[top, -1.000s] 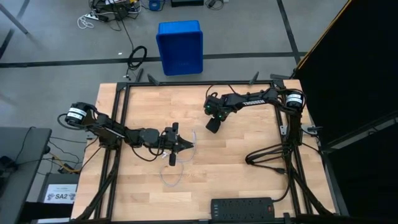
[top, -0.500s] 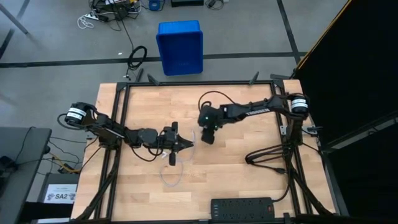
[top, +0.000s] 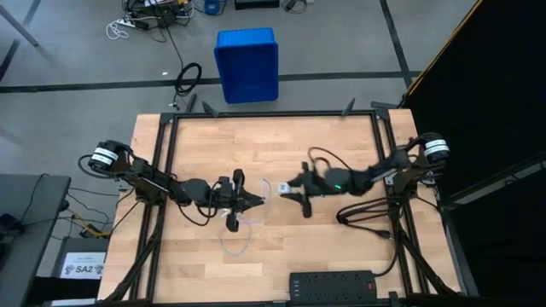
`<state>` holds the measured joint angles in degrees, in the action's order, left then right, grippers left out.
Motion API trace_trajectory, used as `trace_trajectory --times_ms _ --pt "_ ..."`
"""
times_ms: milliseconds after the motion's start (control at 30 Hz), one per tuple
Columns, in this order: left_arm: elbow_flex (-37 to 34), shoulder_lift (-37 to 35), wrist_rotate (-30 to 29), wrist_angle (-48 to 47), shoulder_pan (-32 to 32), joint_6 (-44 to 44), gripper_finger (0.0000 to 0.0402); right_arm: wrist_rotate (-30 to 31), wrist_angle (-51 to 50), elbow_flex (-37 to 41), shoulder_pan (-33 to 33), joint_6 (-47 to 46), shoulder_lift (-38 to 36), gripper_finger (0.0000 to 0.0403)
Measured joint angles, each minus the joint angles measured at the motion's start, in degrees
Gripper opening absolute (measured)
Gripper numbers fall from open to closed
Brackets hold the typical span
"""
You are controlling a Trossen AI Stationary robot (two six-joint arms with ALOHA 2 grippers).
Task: Insert USB
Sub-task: Insert the white USB cable into the white charger adapter
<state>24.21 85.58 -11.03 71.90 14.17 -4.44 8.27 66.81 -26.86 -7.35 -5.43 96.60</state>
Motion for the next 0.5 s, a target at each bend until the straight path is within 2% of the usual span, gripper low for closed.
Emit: trace_trajectory --times_ms 67,133,500 --pt "0.00 0.28 -0.21 0.28 0.00 1.11 0.0000 1.68 9.55 2.59 -2.80 3.48 2.07 0.0119" --pt "0.50 0.98 -0.54 1.15 0.00 1.70 0.0000 1.54 13.99 2.62 -4.68 4.50 3.66 0.0119" --pt "8.21 9.78 1.25 2.06 0.00 3.99 0.0000 1.61 11.27 -5.20 -6.47 6.20 10.80 0.0119"
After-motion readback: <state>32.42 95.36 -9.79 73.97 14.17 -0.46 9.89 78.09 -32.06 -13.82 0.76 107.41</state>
